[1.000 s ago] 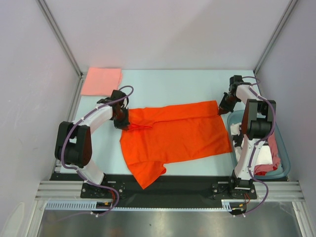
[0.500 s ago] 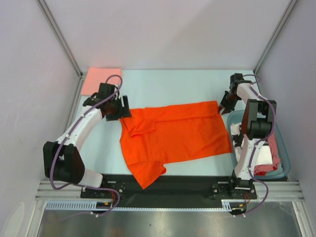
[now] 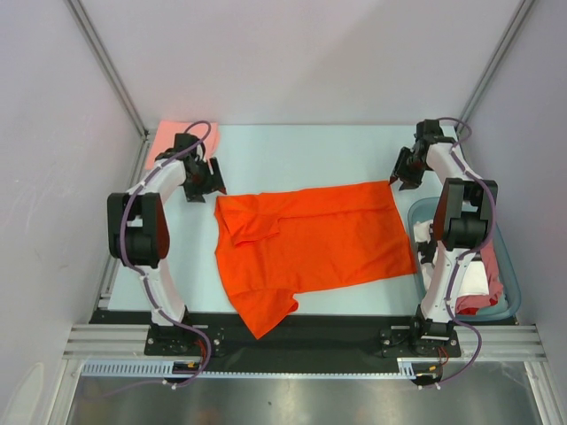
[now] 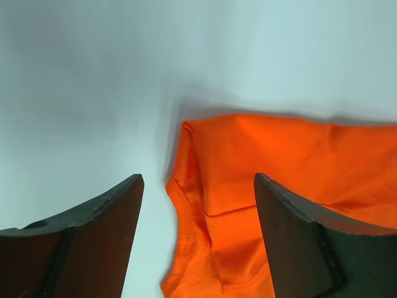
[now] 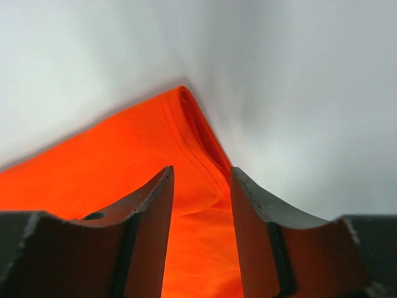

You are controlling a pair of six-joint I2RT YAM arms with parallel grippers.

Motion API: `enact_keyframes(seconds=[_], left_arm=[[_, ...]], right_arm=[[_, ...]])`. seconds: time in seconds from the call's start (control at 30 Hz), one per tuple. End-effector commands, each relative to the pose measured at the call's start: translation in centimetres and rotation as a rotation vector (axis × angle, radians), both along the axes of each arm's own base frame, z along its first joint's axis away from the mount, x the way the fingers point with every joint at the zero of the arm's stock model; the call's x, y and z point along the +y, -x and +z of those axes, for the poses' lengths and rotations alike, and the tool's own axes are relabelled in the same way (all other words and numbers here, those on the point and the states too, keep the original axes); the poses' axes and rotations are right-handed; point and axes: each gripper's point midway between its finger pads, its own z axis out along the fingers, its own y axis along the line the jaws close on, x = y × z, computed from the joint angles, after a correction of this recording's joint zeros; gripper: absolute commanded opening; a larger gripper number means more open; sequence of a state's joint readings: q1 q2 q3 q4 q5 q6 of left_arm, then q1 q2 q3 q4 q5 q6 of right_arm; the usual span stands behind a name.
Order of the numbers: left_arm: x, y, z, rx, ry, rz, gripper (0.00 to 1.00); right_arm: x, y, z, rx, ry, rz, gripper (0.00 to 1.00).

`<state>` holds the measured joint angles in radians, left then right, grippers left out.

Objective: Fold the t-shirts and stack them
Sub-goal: Fold the tshirt

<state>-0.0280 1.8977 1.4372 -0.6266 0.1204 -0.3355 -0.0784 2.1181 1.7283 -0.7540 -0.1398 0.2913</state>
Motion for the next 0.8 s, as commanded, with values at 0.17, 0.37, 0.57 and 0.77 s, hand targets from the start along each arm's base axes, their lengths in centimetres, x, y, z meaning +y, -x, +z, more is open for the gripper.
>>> enact_keyframes(seconds=[0.17,0.37,0.57,0.77], left_arm=[[0.7,-3.2,-0.2,-0.050,0.077,-0.045,0.77],[-0.2,-3.1,-2.3,0.010,0.138,-0.051,0.77],[-0.8,-3.0,-3.8,0.053,0.172,-0.061,0.74],[-0.5,-2.4,-4.1,0.069,0.156,-0.062,0.69]], right_arm=[[0.6,-3.2,-0.4,-0.133,-0.058,0.077,0.52],[1.9,-4.7,-0.5,-0.199,-0.106,0.137,0.54],[1.6,-4.2,-2.7,-0.140,-0.129,0.143,0.60],[1.6,-4.0,-3.3,-0.120,-0.146,0.134,0.55]])
